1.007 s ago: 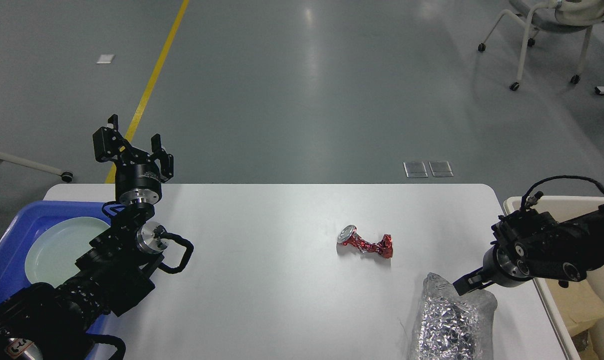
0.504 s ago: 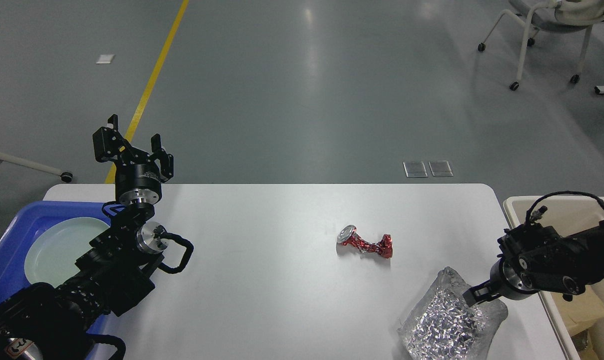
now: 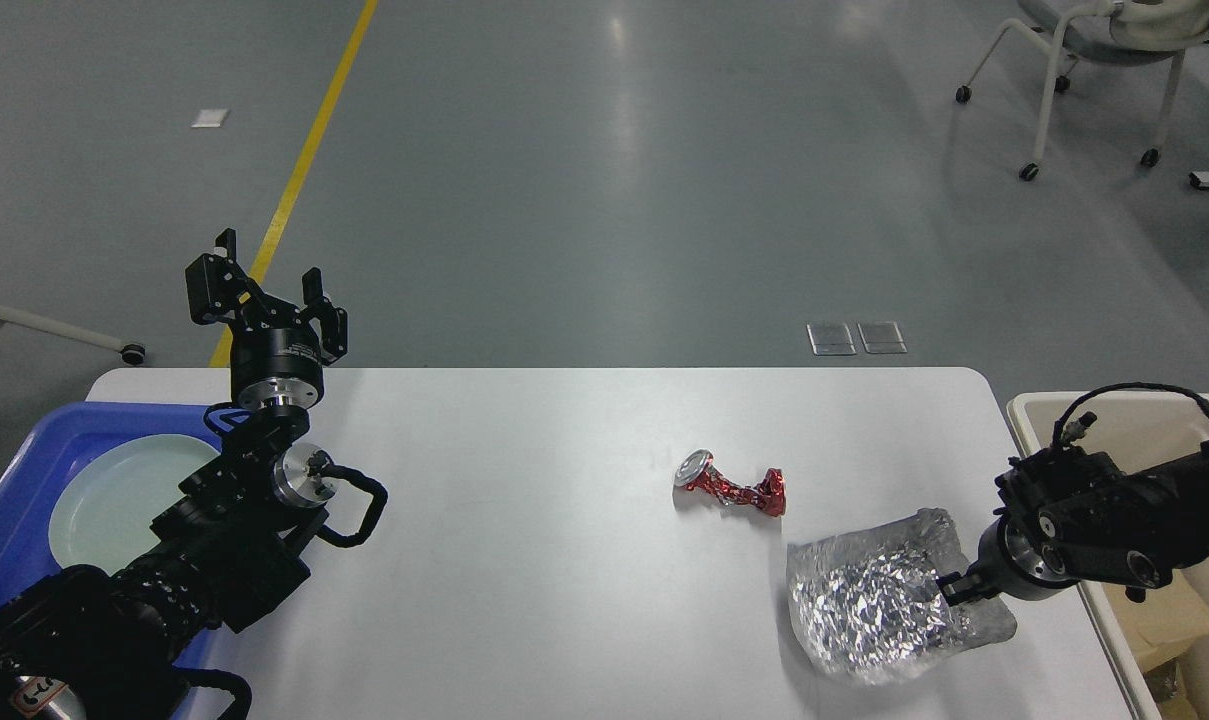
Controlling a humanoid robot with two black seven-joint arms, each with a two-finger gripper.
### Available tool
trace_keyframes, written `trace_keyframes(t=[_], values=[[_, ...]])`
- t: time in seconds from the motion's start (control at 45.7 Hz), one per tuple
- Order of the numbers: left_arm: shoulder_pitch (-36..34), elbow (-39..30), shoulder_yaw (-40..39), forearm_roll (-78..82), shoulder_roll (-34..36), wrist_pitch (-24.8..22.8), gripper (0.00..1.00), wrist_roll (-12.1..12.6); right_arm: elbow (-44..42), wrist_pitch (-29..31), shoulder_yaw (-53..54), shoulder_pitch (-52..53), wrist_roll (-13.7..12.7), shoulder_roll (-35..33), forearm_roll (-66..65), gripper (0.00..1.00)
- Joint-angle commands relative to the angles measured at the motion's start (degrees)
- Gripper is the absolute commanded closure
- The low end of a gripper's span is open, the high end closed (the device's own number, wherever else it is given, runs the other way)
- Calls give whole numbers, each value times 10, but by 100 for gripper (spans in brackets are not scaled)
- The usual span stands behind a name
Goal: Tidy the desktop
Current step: 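Lift the silver foil bag high above the table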
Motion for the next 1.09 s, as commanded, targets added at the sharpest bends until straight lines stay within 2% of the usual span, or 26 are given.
trace_keyframes(t=[0.0, 0.131, 0.307, 0.504, 0.526, 0.679, 0.92, 1.073], values=[[0, 0, 0, 0, 0, 0, 0, 0, 9, 8, -1, 31, 19, -5, 2, 100], [0, 0, 0, 0, 0, 0, 0, 0, 35, 33, 0, 87, 69, -31, 3, 100], [0, 0, 0, 0, 0, 0, 0, 0, 99, 103, 4, 195, 110, -75, 3, 100], [0, 0, 0, 0, 1, 0, 0, 0, 170, 236, 7, 369, 169, -118, 65, 100], [0, 0, 0, 0, 0, 0, 0, 0, 178, 277, 8, 421, 177, -119, 100, 100], [0, 0, 0, 0, 1, 0, 0, 0, 190, 373, 34, 549, 182, -118, 198, 100], [0, 0, 0, 0, 0, 0, 0, 0, 186, 373, 130, 660, 180, -118, 289, 100], [0, 0, 0, 0, 0, 0, 0, 0, 184, 373, 152, 704, 179, -116, 323, 100]])
